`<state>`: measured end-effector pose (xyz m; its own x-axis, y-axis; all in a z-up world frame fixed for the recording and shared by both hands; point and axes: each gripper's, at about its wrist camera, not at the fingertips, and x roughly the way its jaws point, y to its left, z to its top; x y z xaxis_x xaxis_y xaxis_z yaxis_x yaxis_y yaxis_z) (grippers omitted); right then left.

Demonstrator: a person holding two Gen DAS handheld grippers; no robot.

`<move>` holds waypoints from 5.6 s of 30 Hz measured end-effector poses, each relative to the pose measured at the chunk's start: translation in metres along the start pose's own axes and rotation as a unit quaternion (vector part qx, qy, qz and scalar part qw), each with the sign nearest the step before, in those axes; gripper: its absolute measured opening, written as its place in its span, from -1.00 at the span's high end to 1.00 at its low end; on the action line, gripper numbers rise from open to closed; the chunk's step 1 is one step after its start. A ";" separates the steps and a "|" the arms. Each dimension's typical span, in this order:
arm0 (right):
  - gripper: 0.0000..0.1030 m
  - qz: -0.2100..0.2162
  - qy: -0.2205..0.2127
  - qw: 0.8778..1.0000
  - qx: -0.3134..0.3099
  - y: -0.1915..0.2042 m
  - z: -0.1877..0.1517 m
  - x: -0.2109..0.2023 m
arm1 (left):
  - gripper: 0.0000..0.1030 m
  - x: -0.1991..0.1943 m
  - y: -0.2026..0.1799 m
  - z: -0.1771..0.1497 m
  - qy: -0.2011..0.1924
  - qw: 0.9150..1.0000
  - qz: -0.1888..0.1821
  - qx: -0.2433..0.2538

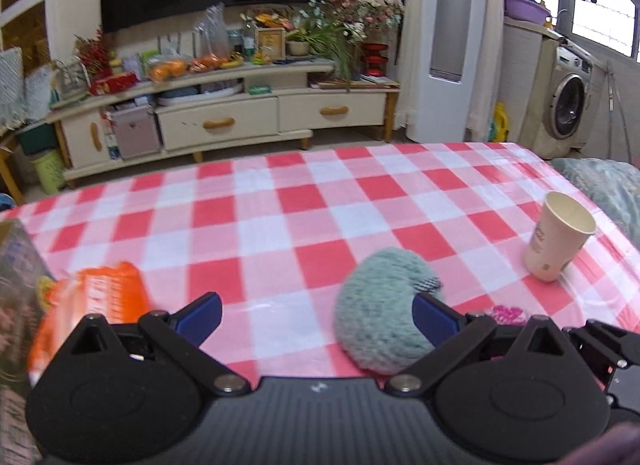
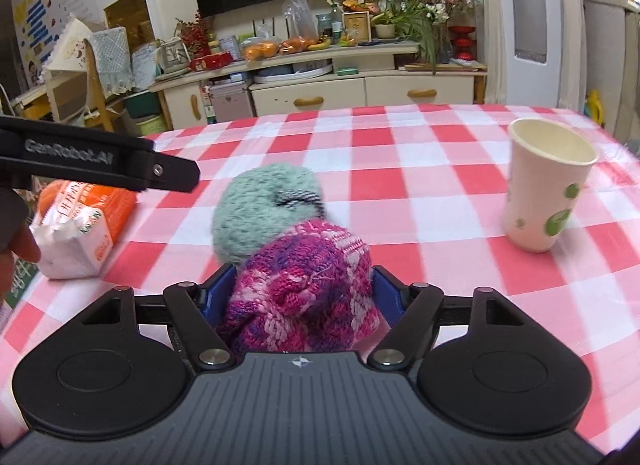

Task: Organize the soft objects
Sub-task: 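Move right tool to purple-pink knitted ball while left tool approaches mint green ball, then close right tool on purple-pink ball while left tool grasps mint green ball, then carry both knitted balls over the cardboard box, then open both tools to drop the knitted balls into the box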

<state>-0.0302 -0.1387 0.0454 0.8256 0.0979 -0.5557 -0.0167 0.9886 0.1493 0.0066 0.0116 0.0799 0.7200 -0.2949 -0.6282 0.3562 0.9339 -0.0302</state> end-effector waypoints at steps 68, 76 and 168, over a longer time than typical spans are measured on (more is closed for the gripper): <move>-0.45 -0.021 0.009 1.000 -0.009 0.011 -0.002 -0.002 | -0.41 -0.042 0.037 -0.012 -0.001 0.996 0.005 -0.084; -0.44 -0.017 0.007 0.999 -0.027 0.034 0.000 -0.005 | -0.41 -0.065 0.057 -0.005 -0.029 0.995 0.031 -0.085; -0.86 0.169 -0.052 0.957 -0.229 0.318 0.085 0.051 | -0.60 -0.134 0.274 -0.012 -0.077 0.945 0.231 -0.217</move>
<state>0.0545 0.1711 0.1343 0.7808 0.4329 -0.4504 -0.5191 0.8508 -0.0821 0.0006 0.3094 0.1464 0.8296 0.1699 -0.5318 -0.2707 0.9555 -0.1170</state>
